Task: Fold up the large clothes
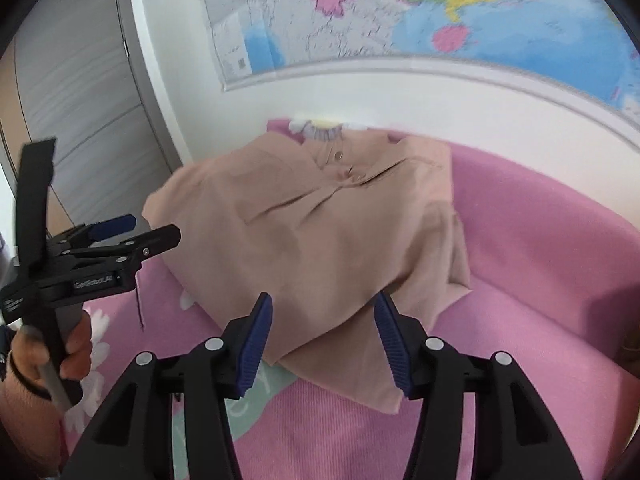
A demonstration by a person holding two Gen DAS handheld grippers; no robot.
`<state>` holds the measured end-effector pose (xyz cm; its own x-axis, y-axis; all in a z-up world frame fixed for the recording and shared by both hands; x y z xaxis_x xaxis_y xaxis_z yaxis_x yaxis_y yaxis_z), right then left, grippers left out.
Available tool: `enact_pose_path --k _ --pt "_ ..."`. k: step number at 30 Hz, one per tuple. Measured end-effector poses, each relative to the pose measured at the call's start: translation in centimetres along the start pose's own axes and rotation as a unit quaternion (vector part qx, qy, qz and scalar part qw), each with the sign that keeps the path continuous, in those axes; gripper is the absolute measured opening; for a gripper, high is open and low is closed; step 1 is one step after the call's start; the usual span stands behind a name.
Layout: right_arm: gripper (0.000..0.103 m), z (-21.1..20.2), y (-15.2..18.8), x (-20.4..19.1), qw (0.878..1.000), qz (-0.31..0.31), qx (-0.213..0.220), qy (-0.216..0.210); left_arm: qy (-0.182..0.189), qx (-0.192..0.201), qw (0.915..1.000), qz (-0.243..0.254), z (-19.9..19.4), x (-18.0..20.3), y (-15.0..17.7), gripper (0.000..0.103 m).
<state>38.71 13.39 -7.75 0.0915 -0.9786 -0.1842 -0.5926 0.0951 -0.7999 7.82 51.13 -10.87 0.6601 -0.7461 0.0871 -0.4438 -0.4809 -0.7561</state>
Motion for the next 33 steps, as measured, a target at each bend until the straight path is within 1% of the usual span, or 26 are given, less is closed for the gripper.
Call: enact_pose_path --k 6,9,11,12,13,14,17,19,20,22,25,29,33 --pt "0.052 2.4 1.1 0.4 1.0 -0.005 -0.026 0.014 -0.012 -0.02 0.9996 -0.015 1.3 0.6 1.0 0.098" --pt "0.053 2.0 1.3 0.3 0.999 -0.01 -0.023 0.021 -0.022 -0.016 0.9995 -0.015 1.0 0.6 1.3 0.098" --pt "0.058 1.5 1.3 0.3 1.0 -0.005 -0.018 0.02 -0.023 -0.018 0.9994 -0.019 0.7 0.6 1.3 0.098" --pt "0.059 1.1 1.3 0.3 1.0 -0.001 -0.014 0.02 -0.02 -0.02 0.9993 -0.024 0.4 0.7 1.4 0.098" --pt "0.064 0.5 1.2 0.1 1.0 0.0 -0.006 0.021 -0.019 -0.019 0.9993 -0.026 0.0 0.8 1.5 0.098" --pt "0.071 0.3 1.2 -0.1 1.0 0.0 -0.002 0.022 -0.021 -0.017 0.9992 -0.028 -0.3 0.7 1.6 0.098" --pt "0.082 -1.2 1.1 -0.7 0.999 -0.001 0.02 0.025 -0.021 -0.013 0.999 -0.038 -1.4 0.8 2.0 0.098" --pt "0.089 -2.1 1.1 -1.1 0.999 -0.002 0.031 0.029 -0.024 -0.015 0.9988 -0.04 -2.0 0.9 2.3 0.098" --pt "0.091 -2.5 1.0 -1.3 0.999 -0.001 0.037 0.029 -0.031 -0.01 0.9987 -0.039 -2.7 0.9 2.4 0.098" --pt "0.093 -3.4 1.1 -2.0 0.998 -0.002 0.048 0.028 -0.04 -0.003 0.9986 -0.036 -3.5 0.9 2.5 0.098" --pt "0.097 -4.5 1.1 -2.7 0.997 -0.011 0.06 0.04 -0.045 0.006 0.9982 -0.039 -4.8 0.9 2.6 0.098" --pt "0.097 -5.5 1.7 -3.5 0.996 -0.013 0.069 0.046 -0.054 0.024 0.9975 -0.039 -7.0 1.1 3.1 0.098" --pt "0.097 -6.1 2.8 -3.5 0.996 -0.001 0.069 0.051 -0.063 0.036 0.9968 -0.035 -8.6 1.4 3.9 0.098"
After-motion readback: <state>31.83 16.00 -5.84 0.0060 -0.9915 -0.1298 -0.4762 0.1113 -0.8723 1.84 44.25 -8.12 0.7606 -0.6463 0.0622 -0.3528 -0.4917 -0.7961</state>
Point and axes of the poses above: each gripper's, at about its wrist camera, not at the fingertips, and z roughly the way its jaws point, x to its right, y to its underside, the point moved 9 cm from there along z, roughly the way its jaws point, and after that the axes turned 9 degrees about -z, right-handed, at the moved point
